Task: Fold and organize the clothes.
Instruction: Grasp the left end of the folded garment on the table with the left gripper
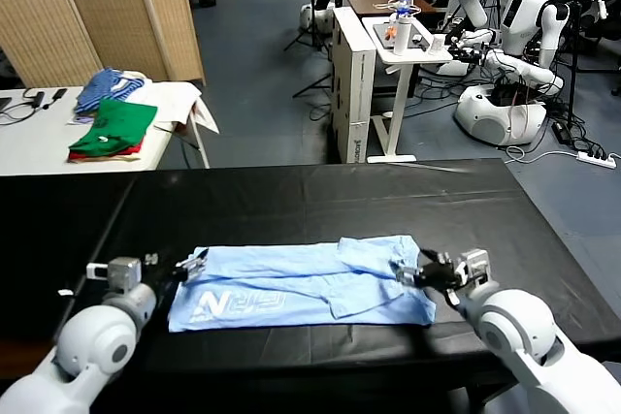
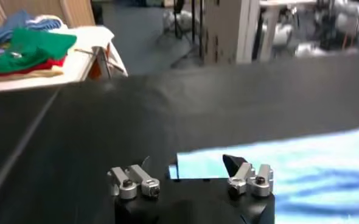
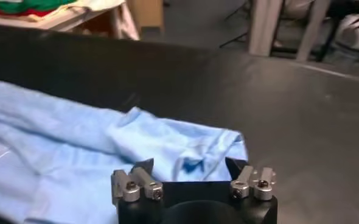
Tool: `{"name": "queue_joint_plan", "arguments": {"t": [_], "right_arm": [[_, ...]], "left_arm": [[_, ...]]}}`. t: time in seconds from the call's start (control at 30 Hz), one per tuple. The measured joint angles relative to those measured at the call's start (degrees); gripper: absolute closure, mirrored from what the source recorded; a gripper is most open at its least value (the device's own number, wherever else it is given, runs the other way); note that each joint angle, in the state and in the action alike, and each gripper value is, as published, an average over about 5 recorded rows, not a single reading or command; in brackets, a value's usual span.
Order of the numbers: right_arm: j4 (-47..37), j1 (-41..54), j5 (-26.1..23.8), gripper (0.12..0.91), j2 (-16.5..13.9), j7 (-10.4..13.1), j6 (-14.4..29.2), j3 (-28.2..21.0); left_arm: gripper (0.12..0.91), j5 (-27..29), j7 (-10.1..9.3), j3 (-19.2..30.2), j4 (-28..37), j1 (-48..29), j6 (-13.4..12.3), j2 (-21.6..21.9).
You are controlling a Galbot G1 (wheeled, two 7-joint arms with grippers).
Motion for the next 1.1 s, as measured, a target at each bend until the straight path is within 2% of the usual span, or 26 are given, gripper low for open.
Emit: {"name": "queue_joint_plan", "arguments": {"t": [0.2, 0.53, 0.63, 0.73, 0.83, 0.93, 1.0, 1.1], "right_arm": [[-3.5, 1.1, -0.98, 0.118, 2.83, 0.1, 1.0, -0.02], [-6.14, 0.99, -1.11, 0.119, 4.34, 0.61, 1.7, 0.31], [-6.64, 0.95, -1.23, 0.156, 4.61, 0.56, 1.82, 0.35], [-7.05, 0.97, -1.49, 0.278, 4.86, 0.44, 1.94, 0.32], [-7.46, 1.01, -1.94, 0.456, 5.22, 0.38, 2.25, 0.29], [-7.9, 0.93, -2.91, 0.645, 5.71, 0.48, 3.05, 0.11], [-8.22, 0.8, -3.64, 0.76, 6.12, 0.9, 3.9, -0.12], [-8.76, 0.76, -4.56, 0.855, 6.79, 1.93, 5.33, -0.35]], "left_arm": [[0.123, -0.09, 0.26, 1.19, 2.57, -0.93, 0.11, -2.07], [0.123, -1.29, 0.43, 1.75, 6.14, -3.04, 0.13, -4.16], [0.123, -2.01, 0.32, 2.3, 7.44, -4.23, 0.15, -4.76], [0.126, -2.75, 0.16, 2.77, 8.67, -5.25, 0.26, -5.31], [0.182, -3.18, 0.09, 2.93, 9.57, -5.71, 0.26, -5.75], [0.335, -3.17, 0.11, 2.97, 10.18, -5.83, 0.12, -5.96], [0.467, -2.95, 0.12, 2.98, 10.5, -5.92, 0.04, -6.09], [0.657, -2.08, 0.15, 3.12, 10.97, -6.22, -0.16, -6.48]]}}
